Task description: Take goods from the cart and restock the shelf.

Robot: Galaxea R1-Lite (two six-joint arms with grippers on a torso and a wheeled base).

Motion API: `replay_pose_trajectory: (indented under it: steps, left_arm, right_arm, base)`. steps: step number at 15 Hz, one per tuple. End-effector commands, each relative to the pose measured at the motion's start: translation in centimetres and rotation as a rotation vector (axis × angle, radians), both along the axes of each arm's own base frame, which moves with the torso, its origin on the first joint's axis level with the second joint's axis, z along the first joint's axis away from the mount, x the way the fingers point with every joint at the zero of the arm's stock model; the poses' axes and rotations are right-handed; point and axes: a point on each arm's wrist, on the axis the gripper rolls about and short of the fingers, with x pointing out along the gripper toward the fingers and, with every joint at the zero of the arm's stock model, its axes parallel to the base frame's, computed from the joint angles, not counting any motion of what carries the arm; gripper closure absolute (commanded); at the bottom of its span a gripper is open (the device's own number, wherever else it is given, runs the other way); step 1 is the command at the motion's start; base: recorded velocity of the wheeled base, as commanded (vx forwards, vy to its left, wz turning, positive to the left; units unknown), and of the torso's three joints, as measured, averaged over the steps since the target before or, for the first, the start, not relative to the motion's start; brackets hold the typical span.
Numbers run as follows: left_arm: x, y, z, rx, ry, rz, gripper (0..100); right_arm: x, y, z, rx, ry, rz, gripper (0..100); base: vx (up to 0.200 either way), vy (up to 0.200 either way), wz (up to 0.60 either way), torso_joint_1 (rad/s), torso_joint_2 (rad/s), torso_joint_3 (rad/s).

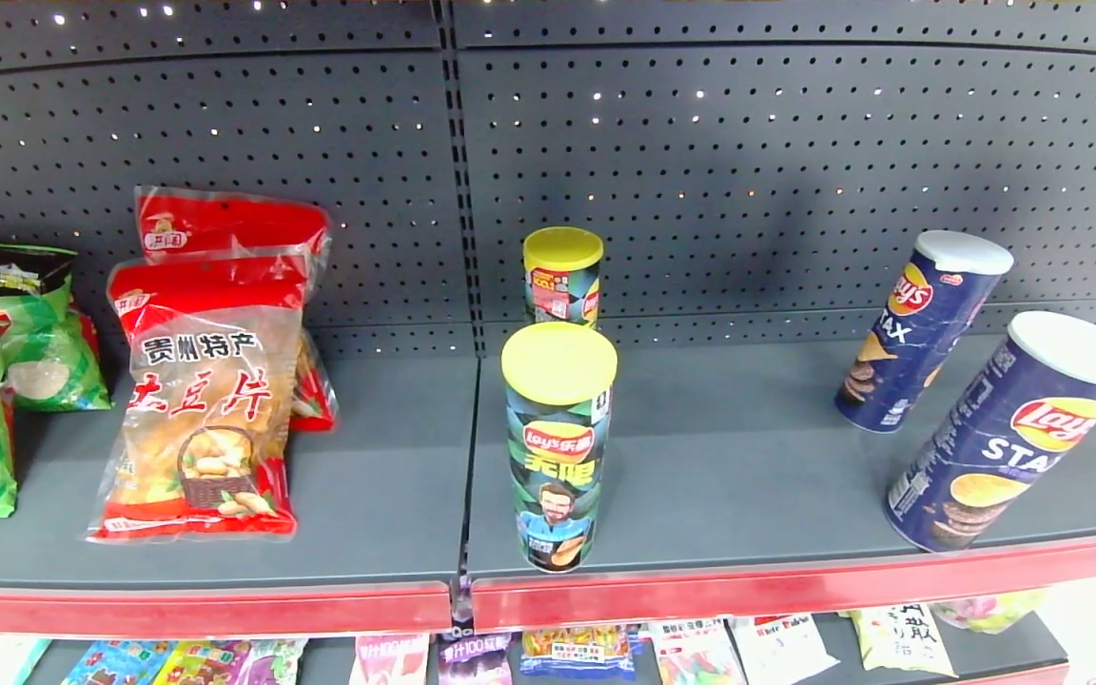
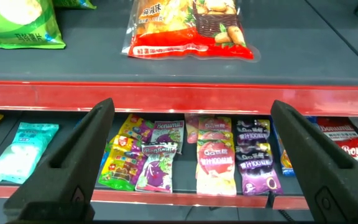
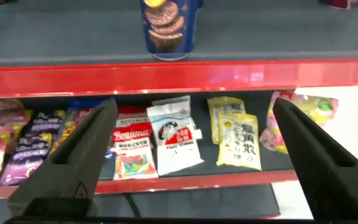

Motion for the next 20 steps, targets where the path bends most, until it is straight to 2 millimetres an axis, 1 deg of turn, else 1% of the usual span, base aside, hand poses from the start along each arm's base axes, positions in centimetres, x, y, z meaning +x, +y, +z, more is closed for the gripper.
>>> replay_pose_trajectory:
  steps: [1, 2, 8, 11, 20]
  left_arm:
    - [0.00, 0.00, 0.00, -0.001, 0.000, 0.001, 0]
    - [0.00, 0.00, 0.00, -0.001, 0.000, 0.001, 0]
    - [0.00, 0.00, 0.00, -0.001, 0.000, 0.001, 0]
    - [0.00, 0.00, 0.00, -0.001, 0.000, 0.001, 0]
    - [0.00, 0.00, 0.00, 0.001, 0.000, 0.001, 0]
  right_arm:
    - [-0.44, -0.09, -0.16, 0.026, -0.061, 0.004, 0]
    - [-0.44, -0.09, -0.18, 0.012, -0.060, 0.007, 0]
    - [-0.44, -0.09, -0.18, 0.015, -0.060, 0.007, 0]
    - [-0.44, -0.09, -0.18, 0.012, -0.060, 0.007, 0]
    - [-0.44, -0.09, -0.18, 0.010, -0.060, 0.007, 0]
  base:
    - [0.000, 0.000, 0.00, 0.000, 0.00, 0.000]
    - [0.000, 0.000, 0.00, 0.000, 0.00, 0.000]
    - [-0.200, 0.000, 0.00, -0.002, 0.00, 0.004]
    - [0.000, 0.000, 0.00, 0.000, 0.00, 0.000]
    - [0.000, -0.200, 0.00, 0.008, 0.00, 0.001]
